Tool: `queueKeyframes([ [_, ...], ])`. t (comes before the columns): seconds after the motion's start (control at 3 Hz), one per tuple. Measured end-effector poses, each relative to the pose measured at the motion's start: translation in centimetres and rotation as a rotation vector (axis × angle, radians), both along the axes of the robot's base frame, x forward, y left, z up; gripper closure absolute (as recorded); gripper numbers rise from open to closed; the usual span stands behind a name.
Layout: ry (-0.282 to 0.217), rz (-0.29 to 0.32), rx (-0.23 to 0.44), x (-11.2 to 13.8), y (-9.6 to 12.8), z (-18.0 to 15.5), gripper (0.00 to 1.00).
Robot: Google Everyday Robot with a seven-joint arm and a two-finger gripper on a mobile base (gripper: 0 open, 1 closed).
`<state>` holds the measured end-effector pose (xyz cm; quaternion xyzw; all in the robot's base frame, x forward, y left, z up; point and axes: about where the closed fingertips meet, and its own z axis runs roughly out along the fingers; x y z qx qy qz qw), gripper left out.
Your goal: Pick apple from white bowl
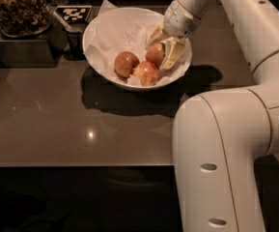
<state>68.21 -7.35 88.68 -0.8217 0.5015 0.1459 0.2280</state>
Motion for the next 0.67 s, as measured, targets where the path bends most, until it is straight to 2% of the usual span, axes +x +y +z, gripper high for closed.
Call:
queueKeyframes([
  [0.33, -0.004, -0.017, 0.005, -0.1, -0.3, 0.6, 1.00],
  [0.67, 0.041, -0.059, 0.107, -0.6, 0.1, 1.9, 1.00],
])
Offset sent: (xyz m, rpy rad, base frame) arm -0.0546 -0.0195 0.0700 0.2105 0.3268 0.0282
